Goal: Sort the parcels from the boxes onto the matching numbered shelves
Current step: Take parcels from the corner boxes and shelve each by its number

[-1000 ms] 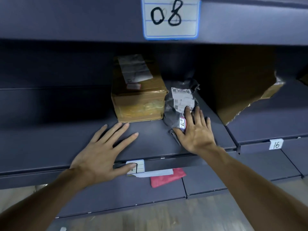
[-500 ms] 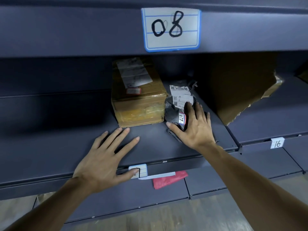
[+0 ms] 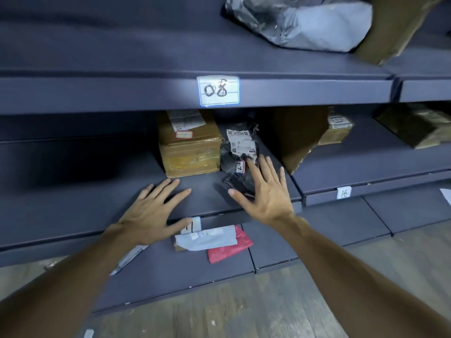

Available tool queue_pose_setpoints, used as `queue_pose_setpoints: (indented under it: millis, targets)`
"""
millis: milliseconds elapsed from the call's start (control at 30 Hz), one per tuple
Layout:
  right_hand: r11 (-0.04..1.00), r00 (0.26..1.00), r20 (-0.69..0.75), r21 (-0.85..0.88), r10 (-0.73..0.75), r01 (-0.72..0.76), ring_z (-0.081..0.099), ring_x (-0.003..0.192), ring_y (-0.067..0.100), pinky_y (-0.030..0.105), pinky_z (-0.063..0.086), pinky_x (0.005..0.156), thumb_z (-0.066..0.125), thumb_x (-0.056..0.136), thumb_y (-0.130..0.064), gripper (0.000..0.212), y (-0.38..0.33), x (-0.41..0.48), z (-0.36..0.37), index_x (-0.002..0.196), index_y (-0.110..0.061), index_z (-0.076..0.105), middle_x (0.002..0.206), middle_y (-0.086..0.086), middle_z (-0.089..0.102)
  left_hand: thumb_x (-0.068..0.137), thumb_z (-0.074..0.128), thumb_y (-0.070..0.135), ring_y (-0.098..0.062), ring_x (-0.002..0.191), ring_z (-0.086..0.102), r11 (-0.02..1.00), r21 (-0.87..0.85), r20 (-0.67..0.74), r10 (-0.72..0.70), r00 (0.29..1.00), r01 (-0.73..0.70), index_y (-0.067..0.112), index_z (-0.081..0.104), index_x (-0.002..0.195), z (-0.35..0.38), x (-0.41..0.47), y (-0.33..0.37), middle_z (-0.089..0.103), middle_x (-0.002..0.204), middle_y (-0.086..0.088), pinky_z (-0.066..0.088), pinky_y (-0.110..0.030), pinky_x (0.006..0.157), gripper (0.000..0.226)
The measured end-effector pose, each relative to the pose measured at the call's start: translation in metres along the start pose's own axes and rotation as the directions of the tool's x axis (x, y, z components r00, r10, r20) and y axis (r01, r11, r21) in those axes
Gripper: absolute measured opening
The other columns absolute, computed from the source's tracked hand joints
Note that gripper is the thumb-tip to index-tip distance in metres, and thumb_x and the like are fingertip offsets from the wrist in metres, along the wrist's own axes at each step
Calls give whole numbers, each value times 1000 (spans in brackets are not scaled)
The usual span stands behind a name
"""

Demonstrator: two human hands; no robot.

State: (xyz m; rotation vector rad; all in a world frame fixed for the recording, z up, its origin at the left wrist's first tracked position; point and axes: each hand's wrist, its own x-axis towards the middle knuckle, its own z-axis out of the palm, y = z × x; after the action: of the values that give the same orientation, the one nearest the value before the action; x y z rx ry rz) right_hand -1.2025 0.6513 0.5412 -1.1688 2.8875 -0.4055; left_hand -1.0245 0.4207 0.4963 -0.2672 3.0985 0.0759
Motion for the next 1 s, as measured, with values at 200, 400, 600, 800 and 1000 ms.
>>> queue_pose_setpoints:
  millis: [200,400,600,800,1000]
  targets:
    - [1000,993,119,-30,-1,5,-14,154,21,48,-8,124,41,92,-72,90,-16,-36,-41,161,-21,11,168,10,-3,74,-15,85,-16,154,-4,998,-47,48,33,998,-30,41,-10,156,-37,-29,54,-1,168,3,1,-42,125,94]
    - [998,995,94,33,45,-49,-10,154,20,48,-7,124,37,90,-76,90,-16,-71,-99,160,-23,17,168,9,1,69,-25,83,-19,154,-4,993,-44,19,110,994,-109,37,-7,158,-97,-34,105,1,168,1,0,-45,125,101]
    - [992,993,16,-41,119,-118,-9,155,21,51,-6,124,17,83,-82,96,9,-115,-178,160,-24,15,168,8,3,71,-18,83,-17,154,-9,970,-27,-12,243,970,-243,37,-4,158,-174,-20,172,0,168,1,-3,-46,124,99]
    - [953,954,-67,-71,292,-296,-9,155,21,53,-5,123,33,96,-71,82,56,-178,-260,160,-25,12,168,7,2,77,-6,85,-16,154,-7,924,1,-92,380,920,-382,39,0,158,-236,4,259,1,168,3,-2,-43,124,93]
    - [872,871,-135,-72,472,-483,-7,155,23,52,-3,124,34,96,-70,82,113,-254,-329,160,-24,13,168,6,6,68,-10,88,-17,154,-2,854,26,-110,519,847,-520,39,0,158,-283,25,353,5,168,1,2,-44,124,103]
